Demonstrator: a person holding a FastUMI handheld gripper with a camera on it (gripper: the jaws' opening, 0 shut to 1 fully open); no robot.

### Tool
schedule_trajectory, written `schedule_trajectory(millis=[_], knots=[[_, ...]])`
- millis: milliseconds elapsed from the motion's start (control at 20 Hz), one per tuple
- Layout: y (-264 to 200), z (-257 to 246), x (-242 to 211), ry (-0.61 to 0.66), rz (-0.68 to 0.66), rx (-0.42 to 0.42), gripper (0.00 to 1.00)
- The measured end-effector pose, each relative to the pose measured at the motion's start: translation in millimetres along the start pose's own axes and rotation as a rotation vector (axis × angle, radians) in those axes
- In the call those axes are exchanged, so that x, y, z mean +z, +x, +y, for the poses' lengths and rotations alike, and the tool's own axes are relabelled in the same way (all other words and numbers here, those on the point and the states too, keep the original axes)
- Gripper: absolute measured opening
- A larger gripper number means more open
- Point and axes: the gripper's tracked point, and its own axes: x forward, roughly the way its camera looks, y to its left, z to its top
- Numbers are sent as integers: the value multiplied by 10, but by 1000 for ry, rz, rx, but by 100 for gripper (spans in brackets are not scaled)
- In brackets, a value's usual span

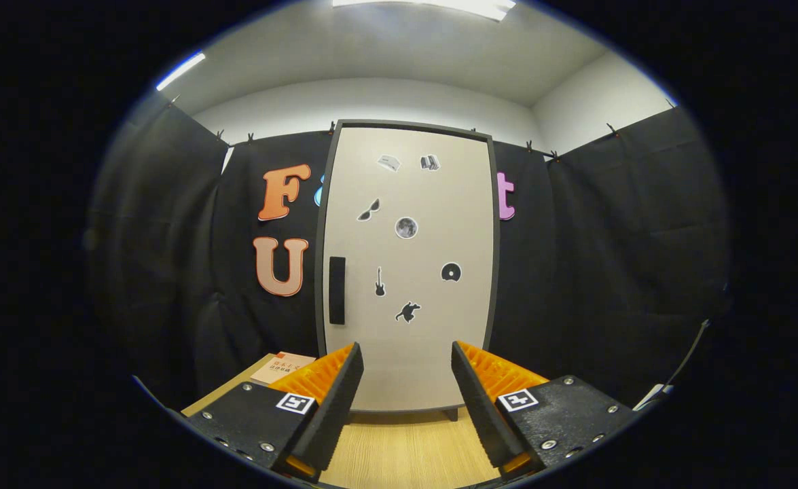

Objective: Open the shoe cabinet door, grab the shoes and put them into the shoe cabinet, then close the shoe cabinet door.

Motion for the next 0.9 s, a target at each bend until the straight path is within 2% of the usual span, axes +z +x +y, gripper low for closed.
schedule_trajectory(millis=[900], knots=[[-9,73,-8,0,6,16,85]])
